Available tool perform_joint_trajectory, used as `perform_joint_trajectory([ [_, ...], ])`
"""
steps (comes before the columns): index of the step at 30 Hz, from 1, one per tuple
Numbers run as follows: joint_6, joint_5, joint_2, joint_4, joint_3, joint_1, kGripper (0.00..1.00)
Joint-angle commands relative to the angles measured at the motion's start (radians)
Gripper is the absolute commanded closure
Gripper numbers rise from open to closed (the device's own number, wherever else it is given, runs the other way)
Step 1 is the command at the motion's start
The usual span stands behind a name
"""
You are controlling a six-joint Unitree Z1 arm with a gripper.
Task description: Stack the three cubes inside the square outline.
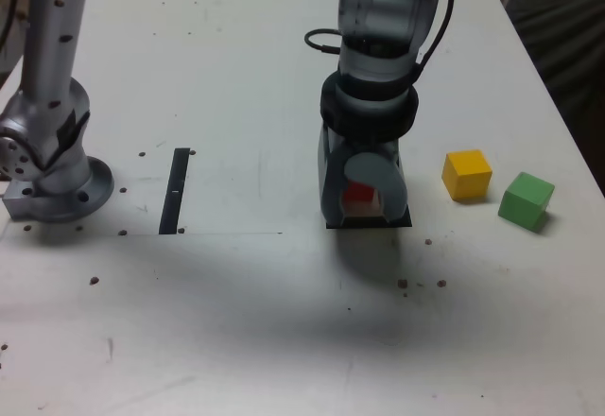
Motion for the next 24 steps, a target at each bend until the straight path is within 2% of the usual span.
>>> perform_joint_trajectory([
  [1,0.014,-0.002,0.008,-0.014,0.007,0.006,0.37],
  [4,0.028,-0.002,0.008,-0.029,0.014,0.008,0.12],
  [6,0.033,-0.003,0.008,-0.036,0.017,0.008,0.05],
  [16,0.028,0.013,-0.028,-0.035,0.035,0.009,0.02],
  [24,-0.010,0.096,-0.117,0.033,0.040,0.009,0.02],
])
